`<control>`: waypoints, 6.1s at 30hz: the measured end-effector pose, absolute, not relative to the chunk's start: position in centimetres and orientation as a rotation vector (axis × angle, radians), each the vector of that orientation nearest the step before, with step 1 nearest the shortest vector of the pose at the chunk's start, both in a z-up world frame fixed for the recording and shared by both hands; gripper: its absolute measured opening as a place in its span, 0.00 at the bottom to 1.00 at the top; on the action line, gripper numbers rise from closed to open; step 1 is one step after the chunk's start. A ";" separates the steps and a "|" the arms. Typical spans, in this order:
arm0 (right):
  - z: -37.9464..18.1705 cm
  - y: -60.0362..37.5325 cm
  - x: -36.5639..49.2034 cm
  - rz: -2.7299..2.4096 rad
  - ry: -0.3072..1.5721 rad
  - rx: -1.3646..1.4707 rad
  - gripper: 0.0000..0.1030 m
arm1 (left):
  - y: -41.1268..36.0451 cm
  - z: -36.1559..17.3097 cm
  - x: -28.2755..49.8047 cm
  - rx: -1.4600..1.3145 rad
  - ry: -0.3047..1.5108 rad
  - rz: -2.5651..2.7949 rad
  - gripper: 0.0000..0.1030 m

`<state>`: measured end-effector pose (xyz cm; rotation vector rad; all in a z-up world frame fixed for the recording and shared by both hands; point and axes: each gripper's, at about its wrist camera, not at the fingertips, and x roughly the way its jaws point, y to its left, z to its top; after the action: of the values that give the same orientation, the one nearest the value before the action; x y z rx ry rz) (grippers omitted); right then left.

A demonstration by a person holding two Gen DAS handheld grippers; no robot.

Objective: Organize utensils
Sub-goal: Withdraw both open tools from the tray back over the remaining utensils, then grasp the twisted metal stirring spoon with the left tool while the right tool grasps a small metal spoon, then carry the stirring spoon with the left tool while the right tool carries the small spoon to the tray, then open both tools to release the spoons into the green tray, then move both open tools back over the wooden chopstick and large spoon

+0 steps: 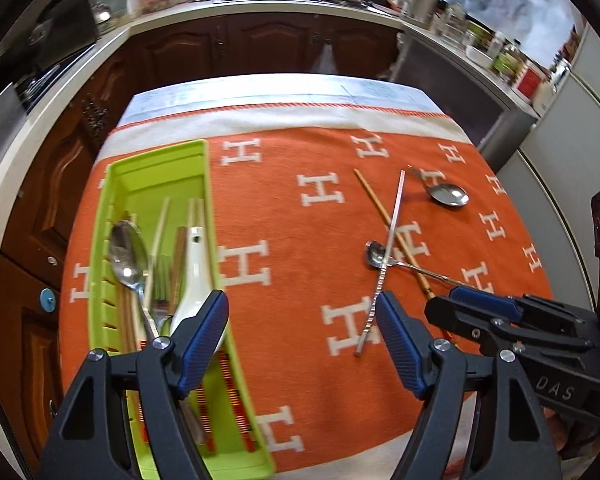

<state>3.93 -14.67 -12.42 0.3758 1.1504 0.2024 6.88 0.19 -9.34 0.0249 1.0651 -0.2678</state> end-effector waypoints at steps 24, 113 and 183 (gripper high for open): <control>-16.7 -23.1 2.6 0.113 1.137 0.495 0.35 | -7.7 -17.2 10.7 0.139 1.183 -0.331 0.63; -20.1 -20.3 7.4 0.224 1.171 0.247 0.02 | -5.6 -16.7 11.6 0.023 1.037 -0.296 0.03; -12.7 -17.3 4.0 0.150 1.089 0.407 0.29 | 0.4 -8.4 7.5 0.055 1.009 -0.155 0.55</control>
<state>4.02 -17.34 -12.72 0.4072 1.0890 0.1497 7.51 0.35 -8.42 0.0554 1.0089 -0.1553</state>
